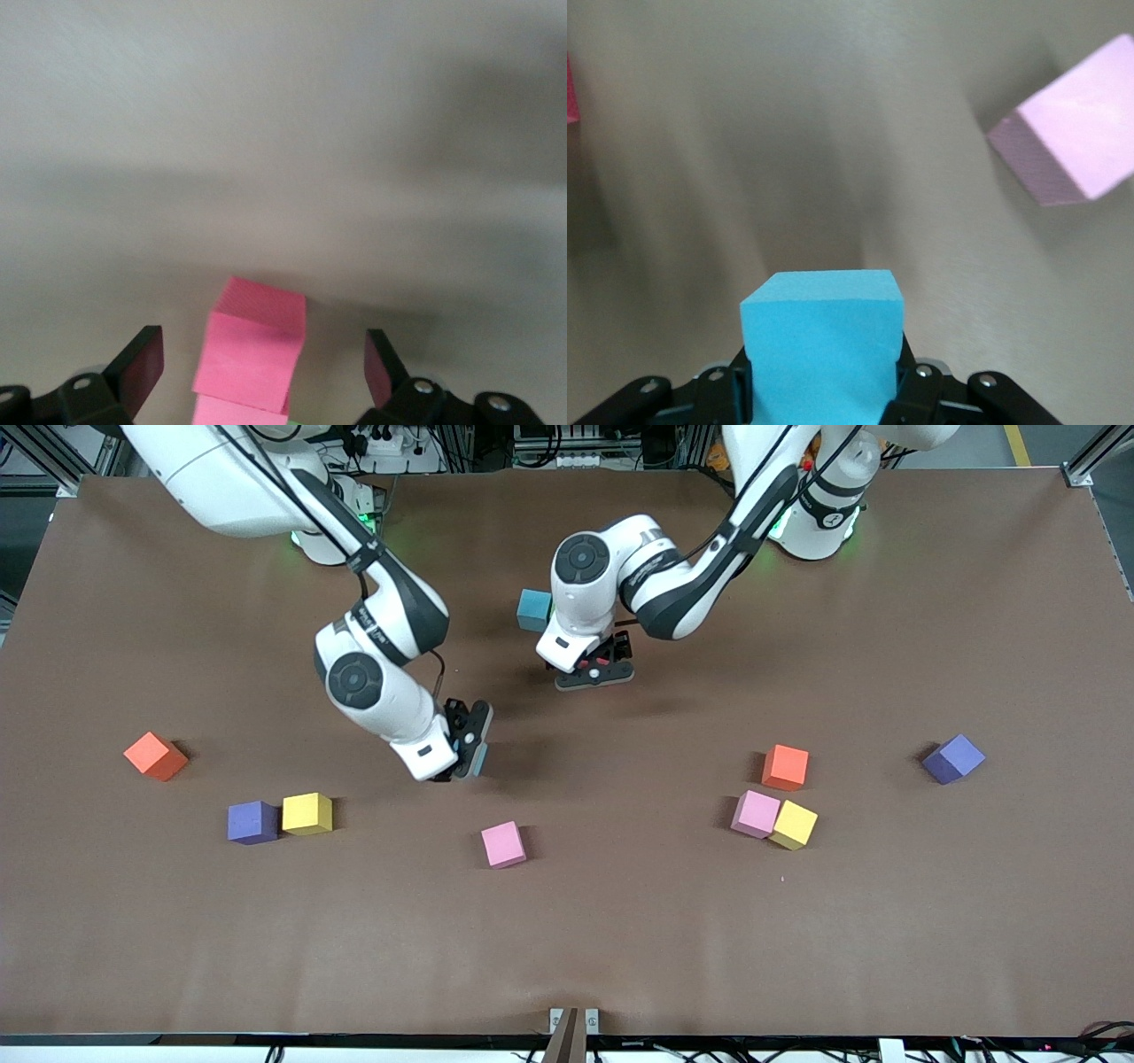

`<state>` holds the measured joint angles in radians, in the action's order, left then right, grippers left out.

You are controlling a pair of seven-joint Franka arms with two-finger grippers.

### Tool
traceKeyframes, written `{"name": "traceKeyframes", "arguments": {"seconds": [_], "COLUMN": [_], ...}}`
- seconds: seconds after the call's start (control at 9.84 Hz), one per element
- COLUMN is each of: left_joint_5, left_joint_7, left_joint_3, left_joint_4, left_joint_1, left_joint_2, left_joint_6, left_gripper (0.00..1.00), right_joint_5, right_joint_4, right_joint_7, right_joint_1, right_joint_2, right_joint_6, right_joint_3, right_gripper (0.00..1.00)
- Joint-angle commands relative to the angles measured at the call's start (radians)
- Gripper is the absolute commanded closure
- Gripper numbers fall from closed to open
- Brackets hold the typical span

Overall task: Form number 2 with 11 blocks
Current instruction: 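Release the pink cube on the stack while the right gripper lifts cyan, then grasp the orange cube with the left gripper while the right gripper places cyan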

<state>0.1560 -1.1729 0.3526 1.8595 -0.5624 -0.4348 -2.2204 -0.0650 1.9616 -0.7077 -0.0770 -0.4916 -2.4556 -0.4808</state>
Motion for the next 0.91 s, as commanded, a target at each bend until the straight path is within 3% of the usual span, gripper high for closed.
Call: {"name": "traceKeyframes", "arguments": {"seconds": [0.0, 0.3, 0.61, 0.81], "left_joint_5": [0.019, 0.026, 0.063, 0.063], "left_joint_7": [0.021, 0.412, 0.661, 0.789], "left_joint_3": [0.006, -0.03, -0.167, -0.219], "left_joint_4": [0.024, 0.024, 0.023, 0.026], "left_joint_1": [0.125, 0.301, 0.335, 0.34], "left_joint_2": [0.091, 0.091, 0.09, 0.079], "left_joint_6": [0.066, 0.07, 0.064, 0.056], "left_gripper": [0.0, 0.0, 0.0, 0.0], "right_joint_5": [0.013, 0.008, 0.001, 0.002], "right_joint_4": [0.135, 0.155, 0.198, 0.252], "right_joint_7": [0.075, 0.161, 0.171, 0.171], "right_joint_1": [-0.048, -0.147, -0.208, -0.298], "right_joint_2": [0.06, 0.062, 0.07, 0.074], "right_joint_6": [-0.129, -0.166, -0.228, -0.314], "right_joint_3": [-0.018, -0.016, -0.006, 0.066], "right_gripper": [0.79, 0.79, 0.79, 0.79]}}
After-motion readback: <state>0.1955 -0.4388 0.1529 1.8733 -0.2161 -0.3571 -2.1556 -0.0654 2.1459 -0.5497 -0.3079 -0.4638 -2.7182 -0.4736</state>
